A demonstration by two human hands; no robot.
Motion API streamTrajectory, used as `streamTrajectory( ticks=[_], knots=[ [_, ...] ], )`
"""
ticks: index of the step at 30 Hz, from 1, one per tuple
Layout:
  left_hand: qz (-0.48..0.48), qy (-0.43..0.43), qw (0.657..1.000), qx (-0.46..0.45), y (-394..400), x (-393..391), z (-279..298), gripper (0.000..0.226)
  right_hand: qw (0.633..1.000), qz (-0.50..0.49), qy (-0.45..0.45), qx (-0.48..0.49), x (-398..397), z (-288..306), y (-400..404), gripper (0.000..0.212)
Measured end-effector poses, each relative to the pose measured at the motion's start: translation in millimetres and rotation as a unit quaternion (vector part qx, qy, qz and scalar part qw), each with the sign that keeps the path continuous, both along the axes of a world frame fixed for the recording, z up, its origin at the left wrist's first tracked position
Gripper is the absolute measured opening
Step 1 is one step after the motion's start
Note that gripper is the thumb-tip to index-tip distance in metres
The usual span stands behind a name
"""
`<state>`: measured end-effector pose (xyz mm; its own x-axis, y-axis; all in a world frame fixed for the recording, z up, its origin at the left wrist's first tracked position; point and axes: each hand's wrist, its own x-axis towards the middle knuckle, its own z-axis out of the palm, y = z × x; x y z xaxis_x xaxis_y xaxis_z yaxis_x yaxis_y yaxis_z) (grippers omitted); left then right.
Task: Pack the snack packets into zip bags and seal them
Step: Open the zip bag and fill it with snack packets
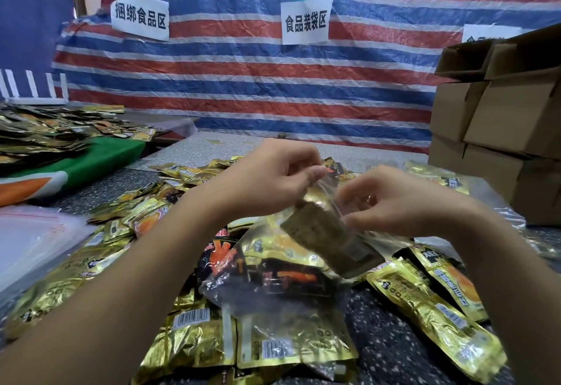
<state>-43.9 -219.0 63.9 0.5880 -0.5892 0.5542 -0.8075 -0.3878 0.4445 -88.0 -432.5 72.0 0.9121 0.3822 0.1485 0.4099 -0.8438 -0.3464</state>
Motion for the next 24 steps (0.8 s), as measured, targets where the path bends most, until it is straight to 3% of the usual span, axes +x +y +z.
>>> streamTrajectory(
  ticks=[5,8,10,13,19,24],
  knots=[
    [-0.016,0.004,0.998,-0.053,-1,-1,2,0.017,0.996,-0.006,-0.062,0.068,-2,1,6,0.025],
    [-0.014,-0.002,0.996,-0.090,-1,-1,4,0.019,0.989,-0.034,-0.037,0.141,-6,6,9,0.053],
    [-0.016,-0.002,0.991,-0.134,0,-1,6,0.020,0.991,-0.036,-0.035,0.122,-12,13,6,0.063],
    [-0.014,0.004,0.979,-0.204,1,-3,11,0.021,0.993,-0.022,-0.115,0.031,-20,19,0,0.044],
    [-0.008,-0.019,0.952,-0.306,5,-11,21,0.022,0.942,-0.018,-0.309,0.132,-19,21,6,0.033],
    [-0.042,-0.038,0.940,-0.338,5,-19,26,0.021,0.912,-0.018,-0.356,0.202,-22,22,13,0.041]
  ],
)
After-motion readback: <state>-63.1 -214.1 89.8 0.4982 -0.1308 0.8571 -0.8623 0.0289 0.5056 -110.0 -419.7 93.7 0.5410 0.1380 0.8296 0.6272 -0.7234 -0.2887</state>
